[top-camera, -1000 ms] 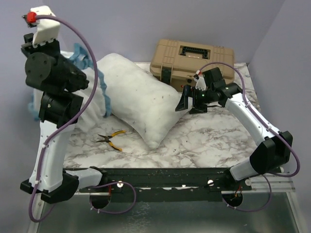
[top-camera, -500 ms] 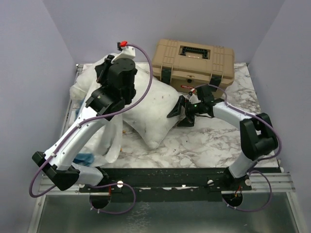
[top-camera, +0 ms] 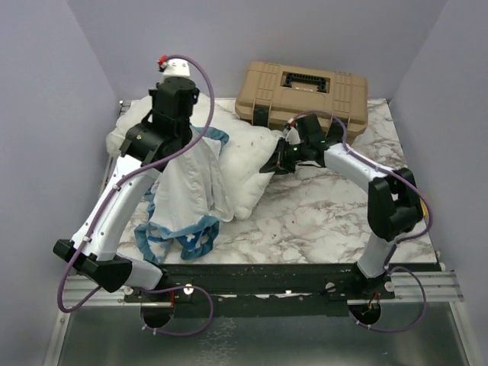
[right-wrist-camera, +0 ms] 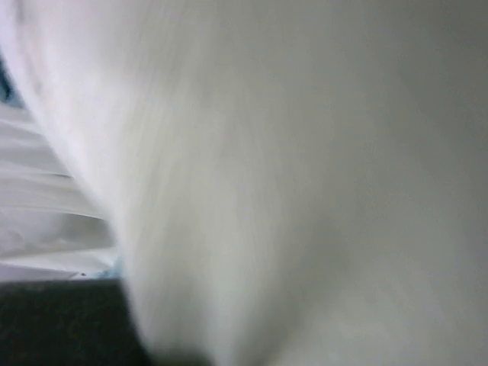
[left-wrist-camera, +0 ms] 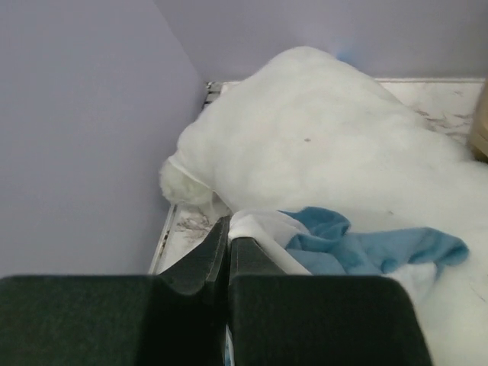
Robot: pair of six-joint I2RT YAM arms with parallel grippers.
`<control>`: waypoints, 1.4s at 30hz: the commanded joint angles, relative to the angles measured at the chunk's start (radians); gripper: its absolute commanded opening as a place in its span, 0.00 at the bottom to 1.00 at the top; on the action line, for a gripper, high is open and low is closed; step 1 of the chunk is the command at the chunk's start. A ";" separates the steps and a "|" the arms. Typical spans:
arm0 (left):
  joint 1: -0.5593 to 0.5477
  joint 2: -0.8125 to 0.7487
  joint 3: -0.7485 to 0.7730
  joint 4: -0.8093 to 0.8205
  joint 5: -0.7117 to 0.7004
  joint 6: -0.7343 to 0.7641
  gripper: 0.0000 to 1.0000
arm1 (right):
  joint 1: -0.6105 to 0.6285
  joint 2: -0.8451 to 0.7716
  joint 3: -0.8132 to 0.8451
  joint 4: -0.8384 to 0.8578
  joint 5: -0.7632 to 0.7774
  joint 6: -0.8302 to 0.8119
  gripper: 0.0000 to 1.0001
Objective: Put the pillow into the pillowcase
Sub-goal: Move the pillow to the center of the board.
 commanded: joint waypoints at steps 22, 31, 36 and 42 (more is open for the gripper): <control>0.489 -0.009 0.057 -0.043 0.036 -0.121 0.00 | -0.336 -0.528 0.201 -0.570 0.264 -0.446 0.93; 0.496 -0.067 -0.039 -0.048 0.066 -0.136 0.00 | -0.005 -0.196 0.442 -0.409 0.158 -0.511 0.96; 0.497 -0.122 -0.112 -0.054 0.102 -0.148 0.00 | 0.115 0.008 0.584 -0.433 0.298 -0.551 0.97; 0.496 -0.163 -0.167 -0.056 0.135 -0.161 0.00 | 0.234 0.175 0.571 -0.484 0.550 -0.600 0.96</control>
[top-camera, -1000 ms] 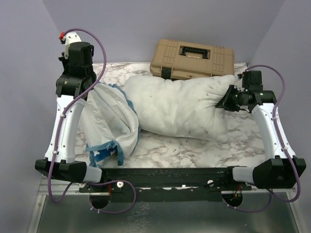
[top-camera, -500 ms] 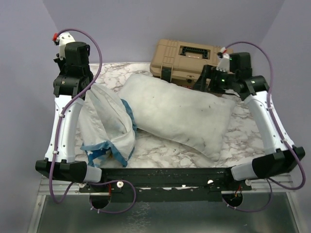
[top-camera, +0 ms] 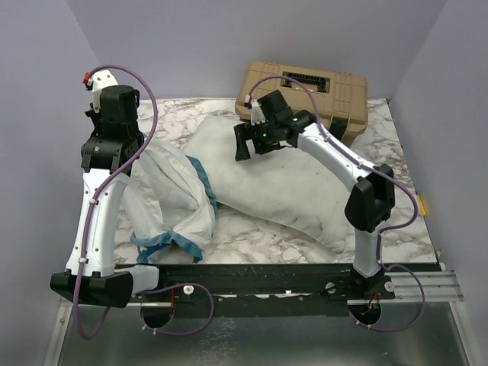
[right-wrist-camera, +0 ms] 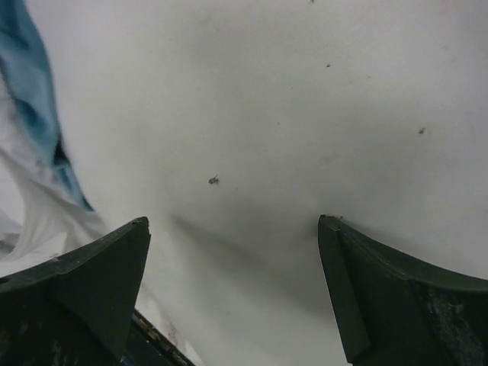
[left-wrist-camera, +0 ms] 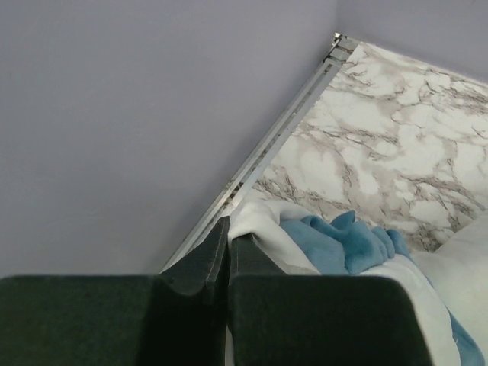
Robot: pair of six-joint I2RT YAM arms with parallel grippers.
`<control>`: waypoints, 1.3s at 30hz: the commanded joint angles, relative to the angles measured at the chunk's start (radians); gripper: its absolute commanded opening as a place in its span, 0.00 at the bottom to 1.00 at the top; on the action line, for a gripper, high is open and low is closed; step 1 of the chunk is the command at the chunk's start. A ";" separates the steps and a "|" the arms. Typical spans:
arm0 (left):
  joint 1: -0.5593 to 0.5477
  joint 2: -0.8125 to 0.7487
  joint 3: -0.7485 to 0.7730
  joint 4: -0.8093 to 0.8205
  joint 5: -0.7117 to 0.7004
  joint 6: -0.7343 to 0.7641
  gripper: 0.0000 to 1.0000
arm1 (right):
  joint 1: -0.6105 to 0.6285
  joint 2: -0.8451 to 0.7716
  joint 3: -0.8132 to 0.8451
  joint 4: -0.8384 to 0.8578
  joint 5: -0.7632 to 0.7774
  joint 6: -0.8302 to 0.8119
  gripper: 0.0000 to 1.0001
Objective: Put the pillow into the pillowcase
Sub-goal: Move the pillow to the center of the board.
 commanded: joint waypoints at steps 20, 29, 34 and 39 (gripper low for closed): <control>0.006 -0.026 -0.015 0.009 -0.023 -0.037 0.00 | 0.067 -0.327 -0.607 -0.214 0.553 -0.049 0.00; 0.006 -0.053 0.042 0.093 -0.126 0.014 0.00 | 0.066 -0.471 -0.498 -0.166 0.400 -0.037 0.84; 0.006 -0.065 0.044 0.119 -0.148 0.052 0.00 | 0.044 -0.364 -0.317 -0.119 0.321 -0.020 0.94; 0.006 -0.084 0.034 0.127 -0.179 0.084 0.00 | 0.007 -0.170 -0.062 -0.111 0.225 -0.019 0.96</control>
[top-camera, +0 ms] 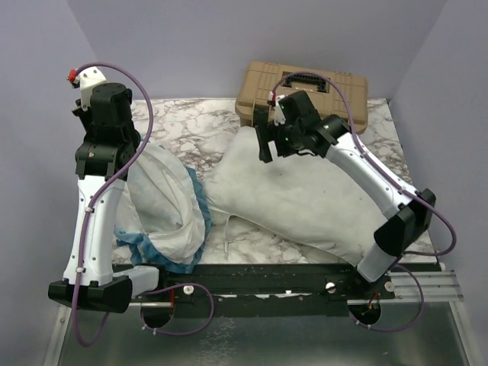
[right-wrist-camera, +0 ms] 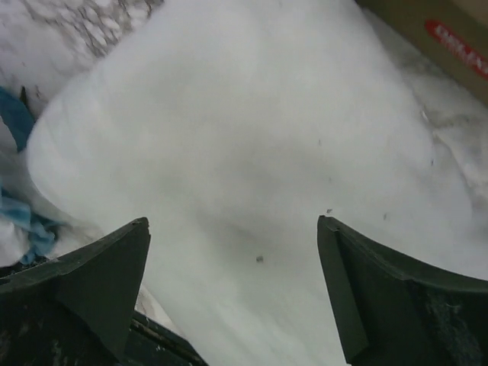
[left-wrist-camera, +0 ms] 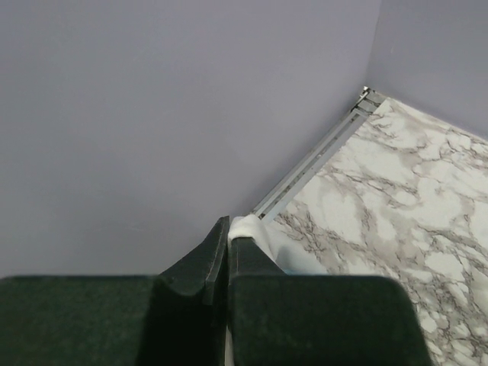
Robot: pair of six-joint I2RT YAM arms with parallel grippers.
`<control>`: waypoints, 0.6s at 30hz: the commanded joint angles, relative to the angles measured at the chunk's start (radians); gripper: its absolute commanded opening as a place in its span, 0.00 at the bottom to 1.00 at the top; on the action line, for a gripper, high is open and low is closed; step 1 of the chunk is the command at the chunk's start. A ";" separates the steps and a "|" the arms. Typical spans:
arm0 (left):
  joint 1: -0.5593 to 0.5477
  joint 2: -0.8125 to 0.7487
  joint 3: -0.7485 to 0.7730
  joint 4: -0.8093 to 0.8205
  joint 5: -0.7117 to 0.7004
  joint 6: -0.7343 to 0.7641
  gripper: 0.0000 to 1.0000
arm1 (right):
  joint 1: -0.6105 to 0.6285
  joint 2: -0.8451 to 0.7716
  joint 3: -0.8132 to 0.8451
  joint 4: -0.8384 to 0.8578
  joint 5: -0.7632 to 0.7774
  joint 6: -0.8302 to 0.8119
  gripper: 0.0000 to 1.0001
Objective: Put the pillow into the pillowcase
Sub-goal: Move the pillow to the center of the board.
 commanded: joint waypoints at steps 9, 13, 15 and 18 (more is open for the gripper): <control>0.005 -0.104 -0.034 0.063 -0.064 0.092 0.00 | -0.129 0.507 0.460 0.004 -0.217 0.047 0.97; 0.006 -0.127 -0.066 0.061 -0.028 0.081 0.00 | -0.132 0.645 0.533 -0.028 -0.264 0.026 0.97; 0.006 -0.132 -0.075 0.060 -0.019 0.076 0.00 | -0.132 0.689 0.525 -0.027 -0.315 0.027 0.97; 0.007 -0.131 -0.077 0.061 -0.018 0.080 0.00 | -0.132 0.710 0.453 0.004 -0.443 0.033 0.88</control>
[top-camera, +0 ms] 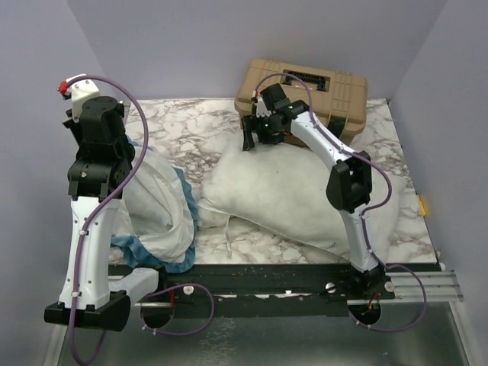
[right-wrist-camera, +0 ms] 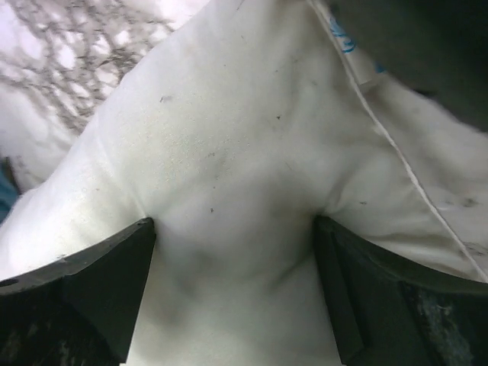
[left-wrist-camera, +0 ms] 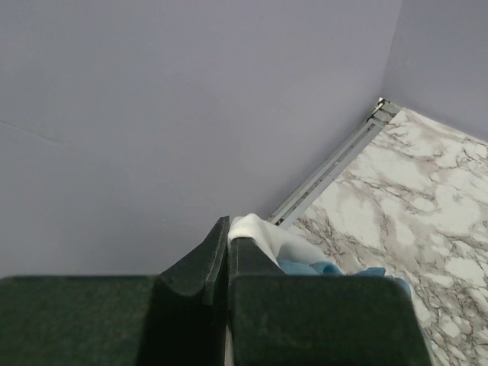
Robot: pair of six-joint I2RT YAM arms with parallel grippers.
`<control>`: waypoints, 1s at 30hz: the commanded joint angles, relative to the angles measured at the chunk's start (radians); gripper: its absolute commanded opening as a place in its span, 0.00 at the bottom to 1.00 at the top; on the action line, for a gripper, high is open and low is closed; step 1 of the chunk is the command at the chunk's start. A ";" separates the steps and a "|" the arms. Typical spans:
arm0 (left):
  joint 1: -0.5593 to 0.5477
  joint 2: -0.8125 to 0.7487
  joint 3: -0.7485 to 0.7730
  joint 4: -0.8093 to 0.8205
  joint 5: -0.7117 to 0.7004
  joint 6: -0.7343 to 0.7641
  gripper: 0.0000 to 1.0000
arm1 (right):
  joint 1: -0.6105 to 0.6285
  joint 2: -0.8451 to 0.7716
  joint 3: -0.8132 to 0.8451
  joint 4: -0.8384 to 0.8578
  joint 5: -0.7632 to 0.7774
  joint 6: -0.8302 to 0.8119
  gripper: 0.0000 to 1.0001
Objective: Put the pillow into the pillowcase
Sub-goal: Pick up the pillow at the center of the board.
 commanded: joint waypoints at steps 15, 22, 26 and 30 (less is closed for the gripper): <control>0.007 0.053 0.048 0.053 0.088 -0.014 0.00 | -0.003 -0.341 -0.259 0.055 -0.095 0.013 0.00; 0.006 0.090 0.091 0.104 0.269 -0.063 0.00 | -0.014 -0.592 -0.242 0.044 0.036 0.025 0.00; 0.006 0.145 0.174 0.172 0.287 -0.076 0.00 | -0.015 -0.646 -0.199 0.049 0.003 0.026 0.00; -0.006 0.243 0.353 0.246 0.281 -0.067 0.00 | -0.014 -0.713 -0.195 0.136 0.011 0.047 0.00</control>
